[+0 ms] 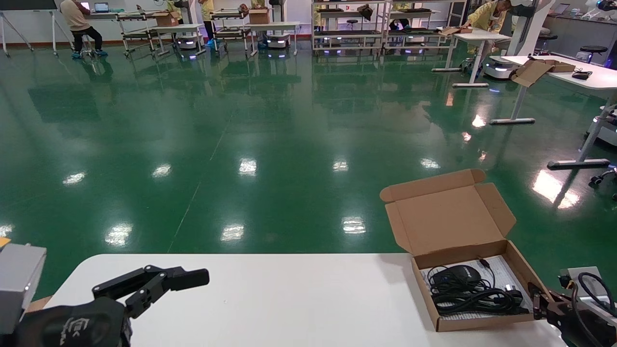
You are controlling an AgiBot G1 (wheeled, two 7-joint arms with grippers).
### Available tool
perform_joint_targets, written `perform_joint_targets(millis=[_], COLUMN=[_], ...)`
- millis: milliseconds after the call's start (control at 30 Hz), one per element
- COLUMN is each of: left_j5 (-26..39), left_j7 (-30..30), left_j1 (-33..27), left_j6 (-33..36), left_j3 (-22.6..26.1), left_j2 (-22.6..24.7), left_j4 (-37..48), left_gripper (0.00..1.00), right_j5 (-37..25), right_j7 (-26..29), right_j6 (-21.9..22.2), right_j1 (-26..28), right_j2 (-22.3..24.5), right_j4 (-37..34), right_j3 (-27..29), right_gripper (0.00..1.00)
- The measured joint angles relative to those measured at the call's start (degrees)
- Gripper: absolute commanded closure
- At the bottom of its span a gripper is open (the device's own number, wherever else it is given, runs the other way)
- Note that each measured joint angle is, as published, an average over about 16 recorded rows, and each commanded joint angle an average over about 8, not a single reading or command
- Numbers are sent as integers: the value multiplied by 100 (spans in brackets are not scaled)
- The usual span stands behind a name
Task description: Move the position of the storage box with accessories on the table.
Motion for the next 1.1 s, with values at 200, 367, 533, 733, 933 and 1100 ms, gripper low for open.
perform_joint_targets(millis=[200,367,533,733,933,1100], left_j5=[0,0,0,0,0,0], left_j7=[0,0,0,0,0,0], left_j1=[0,0,0,0,0,0], left_j6=[0,0,0,0,0,0], left_j3=[0,0,0,0,0,0], left_j2=[0,0,0,0,0,0], left_j4=[0,0,0,0,0,0], left_gripper=[0,0,0,0,0,0], right_j5=[44,77,103,128,141,141], right_j7=[-111,-188,-248,-287,-290,-218], right_j6=[-8,2,-13,-72,-172,-274], right_j1=[-7,-9,4,44,165,361], right_j2=[-11,-15,2,57,150,230], right_j4=[-27,-45,-49,-46,-25,-2], right_j3=[32,56,74,92,102,102], right_gripper=[0,0,0,0,0,0])
